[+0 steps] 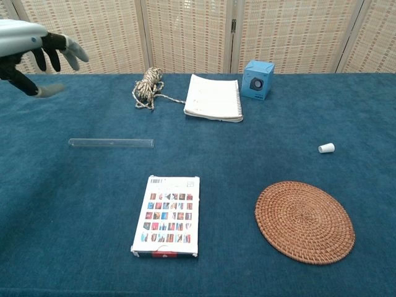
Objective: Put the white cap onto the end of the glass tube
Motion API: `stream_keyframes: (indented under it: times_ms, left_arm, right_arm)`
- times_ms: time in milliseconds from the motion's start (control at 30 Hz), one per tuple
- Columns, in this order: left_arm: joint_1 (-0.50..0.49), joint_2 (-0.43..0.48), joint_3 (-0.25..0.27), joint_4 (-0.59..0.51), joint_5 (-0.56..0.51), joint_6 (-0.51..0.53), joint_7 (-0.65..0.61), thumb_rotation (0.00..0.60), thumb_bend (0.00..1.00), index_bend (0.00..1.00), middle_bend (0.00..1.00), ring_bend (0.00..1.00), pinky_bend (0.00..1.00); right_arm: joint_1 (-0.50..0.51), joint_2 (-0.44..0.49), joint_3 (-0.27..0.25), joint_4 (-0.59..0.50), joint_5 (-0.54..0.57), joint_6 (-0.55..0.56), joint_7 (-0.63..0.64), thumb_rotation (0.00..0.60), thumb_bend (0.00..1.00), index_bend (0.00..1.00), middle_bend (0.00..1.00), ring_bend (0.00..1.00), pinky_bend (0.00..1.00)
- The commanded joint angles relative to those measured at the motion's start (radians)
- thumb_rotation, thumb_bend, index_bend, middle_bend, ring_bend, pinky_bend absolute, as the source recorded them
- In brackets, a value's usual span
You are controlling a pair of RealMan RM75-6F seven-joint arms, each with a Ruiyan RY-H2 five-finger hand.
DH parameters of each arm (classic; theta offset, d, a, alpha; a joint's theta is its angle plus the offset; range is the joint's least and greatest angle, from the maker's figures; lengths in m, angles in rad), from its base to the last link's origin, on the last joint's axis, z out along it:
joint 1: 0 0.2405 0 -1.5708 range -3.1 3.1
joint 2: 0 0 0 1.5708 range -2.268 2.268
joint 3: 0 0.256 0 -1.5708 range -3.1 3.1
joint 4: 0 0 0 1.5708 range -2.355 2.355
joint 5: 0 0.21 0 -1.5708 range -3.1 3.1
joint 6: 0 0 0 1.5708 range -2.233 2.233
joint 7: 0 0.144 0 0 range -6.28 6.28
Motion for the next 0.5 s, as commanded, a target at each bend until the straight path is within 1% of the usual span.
stream_keyframes:
  times_ms: [33, 100, 167, 300, 367, 500]
  left_arm:
    - [-0.067, -0.063, -0.006, 0.05, -0.102, -0.048, 0.066, 0.6, 0.4, 0.2, 0.48, 0.54, 0.73]
    - [-0.087, -0.084, -0.002, 0.066, -0.135, -0.054, 0.091, 0.6, 0.37, 0.21, 0.59, 0.64, 0.82]
    - [-0.109, -0.106, 0.008, 0.088, -0.168, -0.063, 0.119, 0.6, 0.35, 0.22, 0.68, 0.71, 0.87]
    - [-0.141, -0.145, 0.024, 0.124, -0.225, -0.069, 0.154, 0.6, 0.29, 0.25, 0.8, 0.82, 0.94]
    - [-0.156, -0.166, 0.032, 0.145, -0.245, -0.069, 0.166, 0.6, 0.26, 0.28, 0.85, 0.87, 0.97]
    - [-0.188, -0.205, 0.044, 0.193, -0.299, -0.08, 0.192, 0.6, 0.25, 0.35, 0.91, 0.93, 1.0]
  right_arm:
    - [0.002, -0.002, -0.003, 0.0, -0.003, -0.004, 0.001, 0.6, 0.45, 0.25, 0.35, 0.1, 0.09]
    - [0.004, -0.005, -0.005, 0.002, -0.002, -0.009, 0.003, 0.6, 0.45, 0.25, 0.35, 0.1, 0.09]
    - [0.007, -0.009, -0.007, 0.005, -0.001, -0.015, 0.005, 0.6, 0.45, 0.25, 0.35, 0.1, 0.09]
    - [0.014, -0.02, -0.009, 0.012, 0.002, -0.028, 0.012, 0.6, 0.45, 0.25, 0.35, 0.1, 0.09]
    - [0.018, -0.025, -0.011, 0.017, 0.003, -0.036, 0.015, 0.6, 0.45, 0.25, 0.35, 0.1, 0.09]
    - [0.027, -0.035, -0.01, 0.025, 0.003, -0.044, 0.022, 0.6, 0.45, 0.25, 0.35, 0.1, 0.09]
